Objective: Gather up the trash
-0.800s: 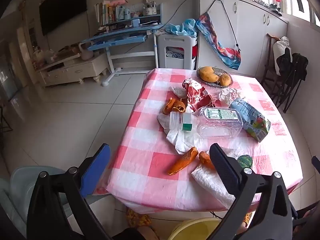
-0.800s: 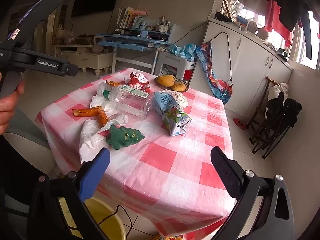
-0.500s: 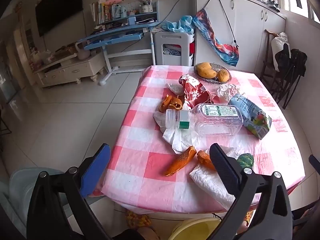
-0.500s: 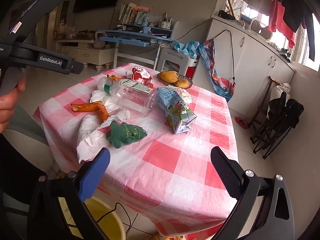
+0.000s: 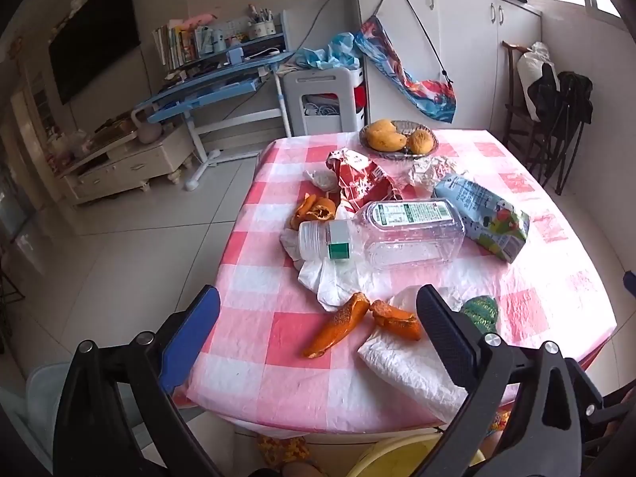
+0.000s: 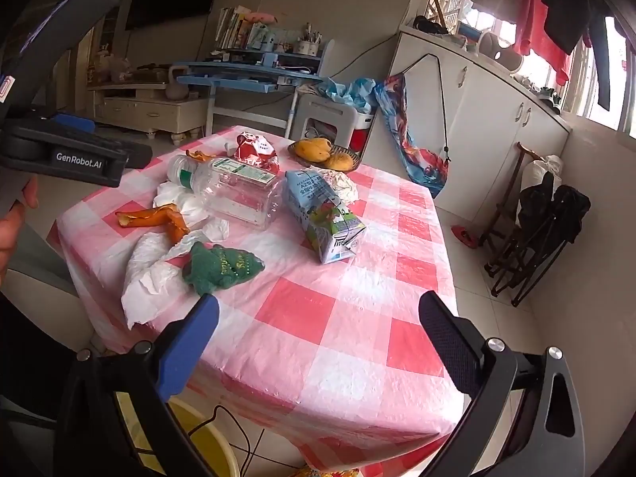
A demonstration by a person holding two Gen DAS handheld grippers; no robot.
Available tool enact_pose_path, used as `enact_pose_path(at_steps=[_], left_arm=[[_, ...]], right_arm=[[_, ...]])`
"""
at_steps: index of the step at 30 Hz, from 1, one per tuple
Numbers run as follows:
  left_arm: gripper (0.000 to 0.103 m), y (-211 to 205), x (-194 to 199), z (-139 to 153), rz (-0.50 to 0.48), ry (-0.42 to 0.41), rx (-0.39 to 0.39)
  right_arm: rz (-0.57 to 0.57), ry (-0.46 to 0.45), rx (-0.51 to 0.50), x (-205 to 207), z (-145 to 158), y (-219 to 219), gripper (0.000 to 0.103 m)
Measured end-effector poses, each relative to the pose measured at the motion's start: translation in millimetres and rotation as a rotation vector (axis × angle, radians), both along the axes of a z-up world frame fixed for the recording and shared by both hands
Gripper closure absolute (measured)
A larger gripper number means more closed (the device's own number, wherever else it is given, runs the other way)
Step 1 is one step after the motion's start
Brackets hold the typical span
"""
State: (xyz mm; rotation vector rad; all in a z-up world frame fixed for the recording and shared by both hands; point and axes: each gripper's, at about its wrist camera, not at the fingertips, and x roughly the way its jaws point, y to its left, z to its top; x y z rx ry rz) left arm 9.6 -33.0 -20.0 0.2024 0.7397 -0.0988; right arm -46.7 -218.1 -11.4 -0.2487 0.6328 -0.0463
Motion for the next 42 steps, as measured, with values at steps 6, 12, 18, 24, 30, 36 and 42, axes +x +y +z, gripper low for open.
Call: enact_pose_path(at_steps=[6,12,18,24,30,36,42], left_arm=[[0.007,7.2,0.4,3.1,0.015,0.010,-0.023],[0.007,9.0,0.4,4.1,0.027,-0.004,-0.035],[0.007,12.5,3.5,3.0,0.045,0.003,-0.049],[0.007,13.7,4.8,1.0,0.050,0.011,-0.058],[0.007,15.3,5.6,0.9,0.056,0.014,-0.065],[0.007,17.0,7.6,0.6,0.064,0.019,-0.075],[0.007,18.4,8.0,0.7,0.071,0.016,-0.082]], right_arm=[[0.007,0.002,-0.003,0.0,-2.1,3.1,0.006],[0.014,0.001,0.000,-1.8,-2.3,2.1,0.006],[0.018,0.005,-0.001,-1.6,-3.2,2.9,0.006],[0.019,0.009,-0.004,-1.1,-3.7,3.8,0.006],[0.023,0.015,-0.008,-1.3,-4.9,4.3,0.006],[0.030,0.013,-0.005,-2.3,-5.3,5.2,0.006],[0.034,0.013,-0.005,-1.6,-5.5,5.6,0.006]])
